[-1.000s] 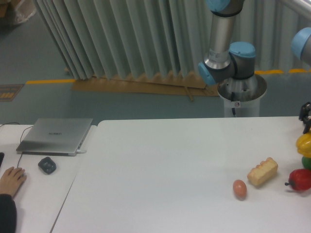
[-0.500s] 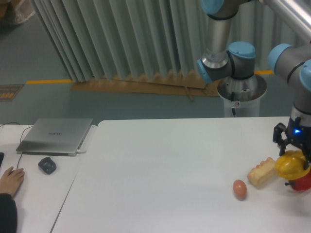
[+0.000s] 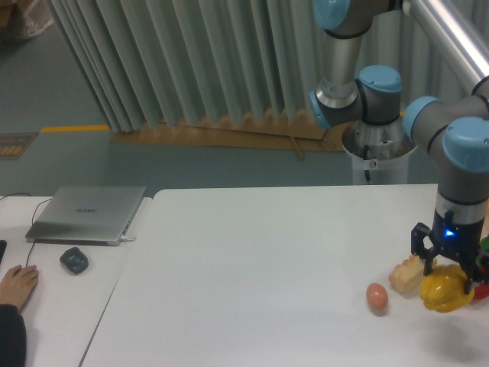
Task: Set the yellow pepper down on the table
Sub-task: 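Lower the yellow pepper onto the table and open the gripper, then lift the open gripper up and away from the yellow pepper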
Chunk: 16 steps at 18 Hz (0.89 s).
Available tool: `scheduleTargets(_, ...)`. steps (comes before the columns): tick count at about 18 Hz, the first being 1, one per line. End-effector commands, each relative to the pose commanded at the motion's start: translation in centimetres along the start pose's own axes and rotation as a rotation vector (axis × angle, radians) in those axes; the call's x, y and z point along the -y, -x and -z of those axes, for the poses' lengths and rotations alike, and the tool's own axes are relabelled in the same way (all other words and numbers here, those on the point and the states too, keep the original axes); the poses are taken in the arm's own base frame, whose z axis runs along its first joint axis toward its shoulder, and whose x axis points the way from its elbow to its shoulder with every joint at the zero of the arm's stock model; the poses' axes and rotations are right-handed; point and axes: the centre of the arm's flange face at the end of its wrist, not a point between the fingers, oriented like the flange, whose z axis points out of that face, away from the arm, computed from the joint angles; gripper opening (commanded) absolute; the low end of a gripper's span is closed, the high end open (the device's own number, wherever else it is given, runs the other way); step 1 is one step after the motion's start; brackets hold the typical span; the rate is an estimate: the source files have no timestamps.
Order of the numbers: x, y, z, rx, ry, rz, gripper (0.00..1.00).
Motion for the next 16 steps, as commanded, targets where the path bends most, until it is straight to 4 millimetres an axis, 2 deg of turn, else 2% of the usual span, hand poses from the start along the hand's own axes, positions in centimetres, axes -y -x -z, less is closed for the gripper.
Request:
scheduleTargets(6,-0.3,0.0,-1.0,-0.003,0.024,-0.002,0.46)
scheduleTargets(7,-0.3,0.0,-1.0,-0.004,0.025,-0.003,0.53)
scheduleTargets(8,-0.4,0.0,-1.0,-0.003,0.026,-0.004,0.56)
scheduleTargets(9,-0.3,0.0,-1.0,-0.002,0.025,-0.005,0.71)
scheduleTargets(10,-0.3,-0.1,-1.0,-0.001,0.024,-0.007,0.79)
scheduleTargets(12,-0.5,-0.1,-1.1,0.008,0.039,-0.007,0.88)
scheduleTargets(16,-0.3,-1.0,-1.2,0.009,0.051,-0.022,0.88)
